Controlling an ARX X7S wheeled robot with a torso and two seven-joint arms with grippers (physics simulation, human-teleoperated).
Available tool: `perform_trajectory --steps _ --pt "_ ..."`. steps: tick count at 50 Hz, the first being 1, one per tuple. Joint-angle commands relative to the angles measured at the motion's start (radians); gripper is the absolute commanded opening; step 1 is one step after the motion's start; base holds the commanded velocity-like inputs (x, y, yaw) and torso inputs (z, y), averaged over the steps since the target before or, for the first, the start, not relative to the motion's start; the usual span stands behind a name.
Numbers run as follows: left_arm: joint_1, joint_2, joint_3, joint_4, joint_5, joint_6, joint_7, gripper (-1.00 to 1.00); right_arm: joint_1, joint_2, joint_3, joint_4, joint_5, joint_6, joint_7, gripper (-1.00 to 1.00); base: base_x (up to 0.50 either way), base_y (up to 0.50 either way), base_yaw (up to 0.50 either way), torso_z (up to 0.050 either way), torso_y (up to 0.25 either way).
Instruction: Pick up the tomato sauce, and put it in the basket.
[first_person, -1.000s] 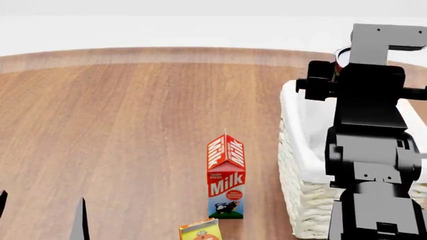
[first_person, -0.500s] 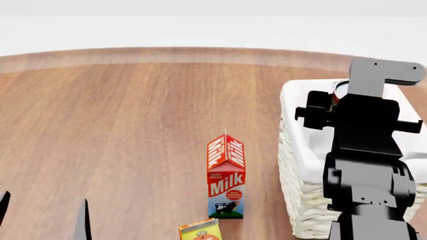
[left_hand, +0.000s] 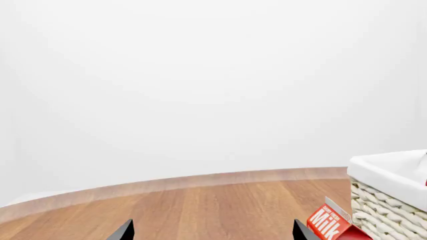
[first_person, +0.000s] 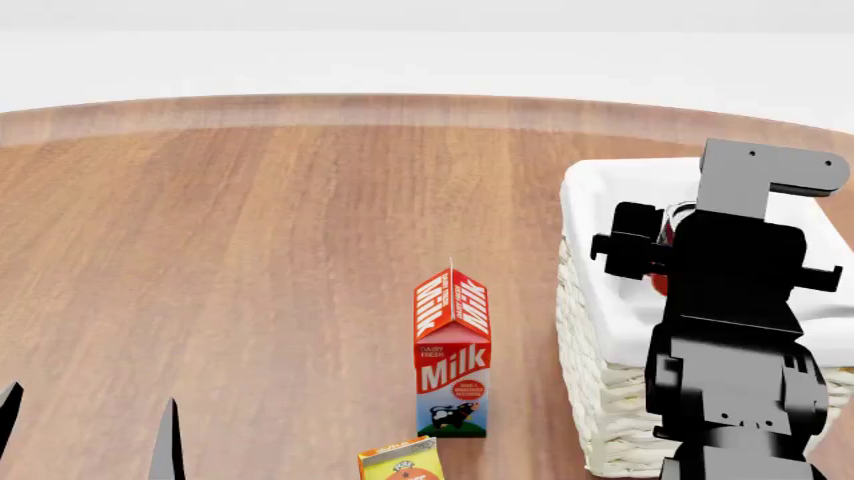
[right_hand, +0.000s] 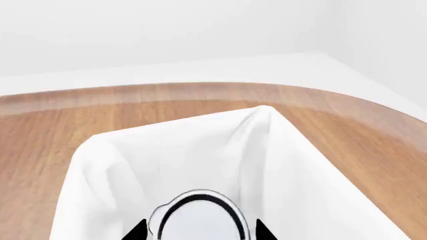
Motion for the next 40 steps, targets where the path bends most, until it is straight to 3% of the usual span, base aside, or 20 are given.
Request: perform_trajectory --steps 1,16,31,33,34,37,38,40 --pt "-0.001 -0.003 0.002 0.001 -0.002 0.000 -0.004 1.00 0.003 0.000 0.010 0.000 -0.015 0.008 0.001 1.00 0.00 0.00 0.00 0.000 0.000" --pt "-0.003 -0.005 0.007 -0.004 -0.004 0.003 -0.007 1.00 0.013 -0.008 0.004 0.000 -0.019 -0.029 -0.011 1.00 0.00 0.00 0.00 0.000 0.000" --pt "-0.003 -0.009 0.015 -0.005 -0.002 0.006 -0.011 1.00 0.078 -0.030 0.035 -0.002 0.004 -0.312 -0.142 1.00 0.00 0.00 0.00 0.000 0.000" --pt "-0.003 -0.009 0.016 -0.004 -0.002 0.004 -0.011 1.00 0.042 -0.034 0.043 -0.124 0.021 -0.285 -0.172 1.00 0.00 0.00 0.00 0.000 0.000" --pt "-0.004 -0.010 0.016 -0.003 -0.001 0.004 -0.012 1.00 -0.062 -0.040 0.047 -0.274 0.037 -0.151 -0.180 1.00 0.00 0.00 0.00 0.000 0.000" --pt "-0.004 -0.010 0.018 -0.005 0.000 0.005 -0.013 1.00 -0.191 -0.050 0.067 -0.724 0.081 0.033 -0.187 1.00 0.00 0.00 0.00 0.000 0.000" --pt "-0.005 -0.010 0.020 -0.007 0.001 0.006 -0.012 1.00 -0.214 -0.049 0.065 -0.862 0.082 0.044 -0.186 1.00 0.00 0.00 0.00 0.000 0.000" --pt "-0.006 -0.010 0.021 -0.008 0.001 0.007 -0.012 1.00 -0.245 -0.052 0.072 -0.939 0.093 -0.009 -0.193 1.00 0.00 0.00 0.00 0.000 0.000"
